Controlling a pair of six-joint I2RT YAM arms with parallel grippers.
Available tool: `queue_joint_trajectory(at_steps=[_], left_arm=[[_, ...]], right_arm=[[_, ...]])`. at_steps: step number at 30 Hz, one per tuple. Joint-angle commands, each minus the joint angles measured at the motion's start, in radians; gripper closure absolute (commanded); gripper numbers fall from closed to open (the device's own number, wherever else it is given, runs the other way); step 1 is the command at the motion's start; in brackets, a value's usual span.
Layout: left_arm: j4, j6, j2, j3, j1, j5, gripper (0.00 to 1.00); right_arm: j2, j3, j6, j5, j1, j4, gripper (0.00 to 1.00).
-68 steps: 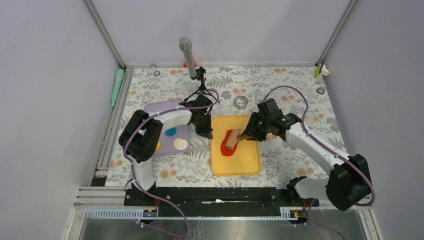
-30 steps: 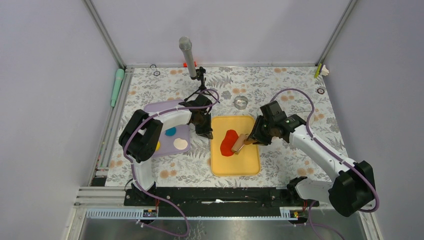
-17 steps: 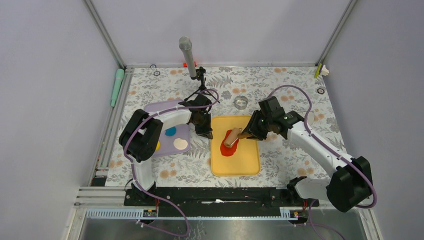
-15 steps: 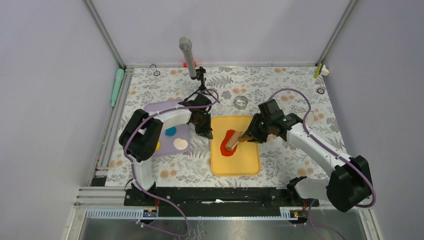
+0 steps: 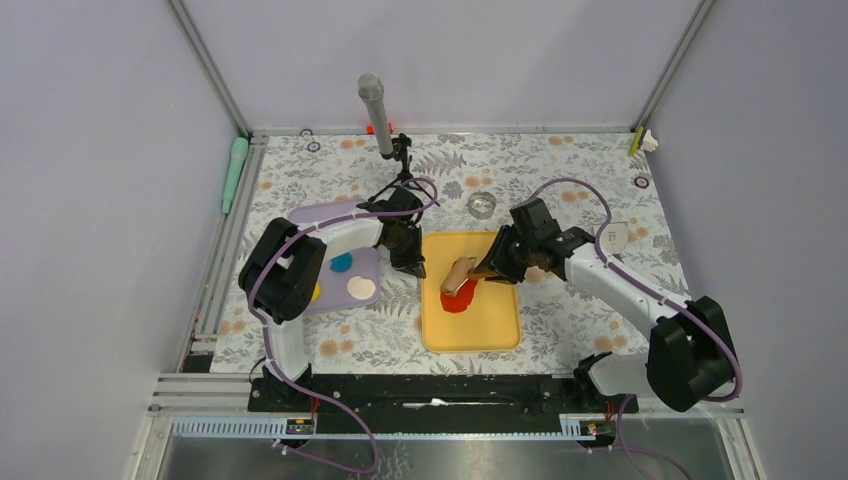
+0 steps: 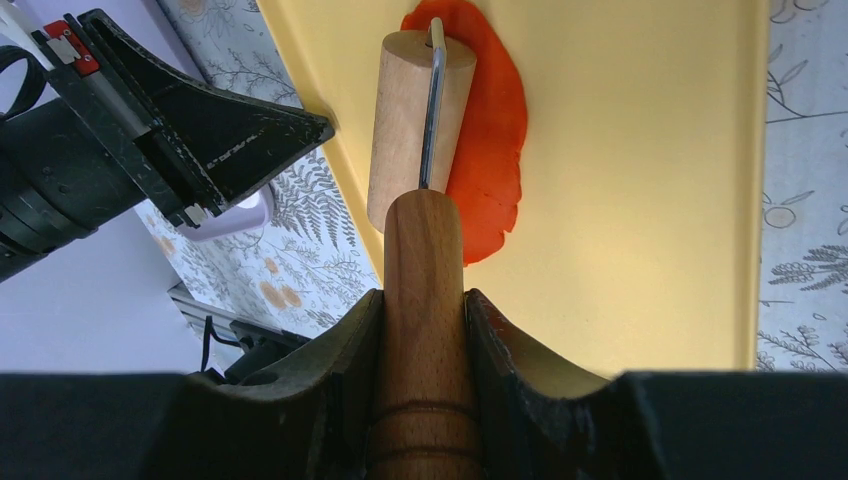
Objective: Roll out the dumpling wrappers from the dough
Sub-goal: Flatten out the dough on the work surface.
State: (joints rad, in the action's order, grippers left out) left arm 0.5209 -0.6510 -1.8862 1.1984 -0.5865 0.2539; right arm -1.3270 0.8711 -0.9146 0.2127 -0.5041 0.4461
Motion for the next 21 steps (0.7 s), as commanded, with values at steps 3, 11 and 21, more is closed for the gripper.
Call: queue_joint_trajectory(at_steps=[3, 11, 21], left_arm=[[0.011, 0.045, -0.033, -0.004, 0.004, -0.049, 1.0], [0.022, 0.053, -0.019, -0.002, 0.004, -0.045, 1.0], [0.019, 0.058, -0.018, -0.007, 0.005, -0.044, 1.0]], right_arm=[[-0.055, -0.059, -0.003, -0.13, 0.0, 0.018, 1.0], [0.148, -0.138, 0.004, -0.19, 0.006, 0.175, 1.0], [-0.05, -0.035, -0.02, -0.198, 0.004, 0.019, 1.0]])
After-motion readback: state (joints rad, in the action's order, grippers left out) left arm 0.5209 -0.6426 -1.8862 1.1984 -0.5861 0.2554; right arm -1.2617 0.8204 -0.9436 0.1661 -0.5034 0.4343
